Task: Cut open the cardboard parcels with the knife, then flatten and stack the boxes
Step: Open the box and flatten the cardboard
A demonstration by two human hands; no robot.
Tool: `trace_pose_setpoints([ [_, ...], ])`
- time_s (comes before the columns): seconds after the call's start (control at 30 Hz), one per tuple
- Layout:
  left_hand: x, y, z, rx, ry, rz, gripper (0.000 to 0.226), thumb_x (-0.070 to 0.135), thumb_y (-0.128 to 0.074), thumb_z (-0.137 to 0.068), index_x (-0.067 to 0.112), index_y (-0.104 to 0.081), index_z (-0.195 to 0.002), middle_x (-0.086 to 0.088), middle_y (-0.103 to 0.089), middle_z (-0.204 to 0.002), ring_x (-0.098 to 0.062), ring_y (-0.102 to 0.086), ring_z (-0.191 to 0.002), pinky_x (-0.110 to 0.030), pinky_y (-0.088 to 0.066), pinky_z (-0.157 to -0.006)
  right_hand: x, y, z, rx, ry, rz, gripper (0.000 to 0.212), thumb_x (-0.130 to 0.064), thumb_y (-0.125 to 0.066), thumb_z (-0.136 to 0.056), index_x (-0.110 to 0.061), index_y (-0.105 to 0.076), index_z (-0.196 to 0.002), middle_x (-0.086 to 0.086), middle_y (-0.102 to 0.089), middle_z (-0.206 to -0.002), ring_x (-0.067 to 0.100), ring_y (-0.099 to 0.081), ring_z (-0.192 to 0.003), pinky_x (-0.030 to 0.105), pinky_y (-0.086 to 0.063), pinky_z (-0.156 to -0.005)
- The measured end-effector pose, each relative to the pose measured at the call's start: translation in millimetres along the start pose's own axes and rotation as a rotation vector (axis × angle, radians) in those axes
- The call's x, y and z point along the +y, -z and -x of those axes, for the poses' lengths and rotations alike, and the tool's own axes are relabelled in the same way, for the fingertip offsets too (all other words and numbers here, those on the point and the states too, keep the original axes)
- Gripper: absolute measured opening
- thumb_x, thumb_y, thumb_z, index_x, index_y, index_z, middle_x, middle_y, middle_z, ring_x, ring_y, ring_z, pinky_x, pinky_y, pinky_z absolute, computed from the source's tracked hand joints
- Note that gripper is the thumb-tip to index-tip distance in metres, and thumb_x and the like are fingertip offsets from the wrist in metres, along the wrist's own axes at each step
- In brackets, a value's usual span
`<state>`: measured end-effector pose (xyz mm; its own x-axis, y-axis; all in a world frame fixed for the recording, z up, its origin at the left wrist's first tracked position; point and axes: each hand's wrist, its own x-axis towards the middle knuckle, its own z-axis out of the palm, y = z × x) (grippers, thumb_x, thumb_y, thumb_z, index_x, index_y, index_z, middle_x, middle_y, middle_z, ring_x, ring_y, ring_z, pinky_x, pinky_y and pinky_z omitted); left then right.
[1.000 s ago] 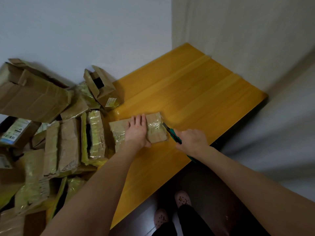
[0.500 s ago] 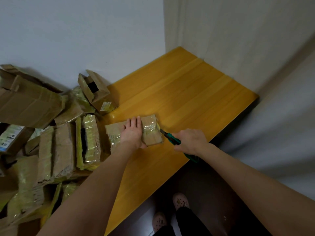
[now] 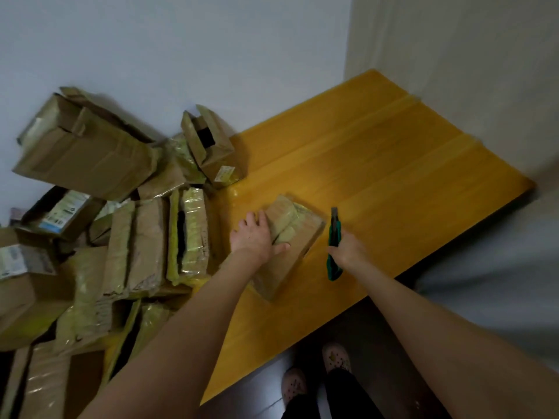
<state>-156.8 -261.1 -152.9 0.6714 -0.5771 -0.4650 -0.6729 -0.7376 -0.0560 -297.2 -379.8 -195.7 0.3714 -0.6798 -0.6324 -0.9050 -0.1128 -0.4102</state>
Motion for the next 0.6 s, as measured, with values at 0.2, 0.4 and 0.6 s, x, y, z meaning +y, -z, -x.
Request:
trace_pose_setpoints([
  [0.2,-15,-11,9,-0.075,0.048,-0.054,0.102,0.072,-0.047,-0.084,0.014,0.000,-0.154,-0.012,-0.034,-0.146,-0.032,-0.052,-0.119,-0.036,-0.044,-0.069,-13,-14,-17,0.051,-0.007,0.132,0.063,-0.010,-0.056,-0.096,-0.015,-0.022,-0.148,0.015,-0.059,-0.108,0.026,-0.053,-0.074,0.035,-0.048,-0.054],
  [0.4,-4,-9,17,-0.109,0.107,-0.053,0.101,0.068,-0.042,-0.089,0.007,0.006,-0.154,-0.013,-0.030,-0.149,-0.031,-0.055,-0.114,-0.035,-0.042,-0.065,-27,-10,-12,0.144,0.053,0.188,0.034,-0.035,-0.037,-0.104,-0.009,-0.058,-0.097,0.003,-0.049,-0.069,0.017,-0.047,-0.055,0.029,-0.035,-0.044],
  [0.6,3,-12,25,-0.068,0.135,0.009,0.100,0.067,-0.040,-0.091,0.004,0.009,-0.153,-0.014,-0.018,-0.155,-0.031,-0.054,-0.117,-0.034,-0.042,-0.064,-43,-26,17,-0.079,0.058,0.139,0.059,-0.072,-0.049,-0.082,-0.013,-0.053,-0.086,0.001,-0.055,-0.081,0.020,-0.058,-0.076,0.031,-0.050,-0.061],
])
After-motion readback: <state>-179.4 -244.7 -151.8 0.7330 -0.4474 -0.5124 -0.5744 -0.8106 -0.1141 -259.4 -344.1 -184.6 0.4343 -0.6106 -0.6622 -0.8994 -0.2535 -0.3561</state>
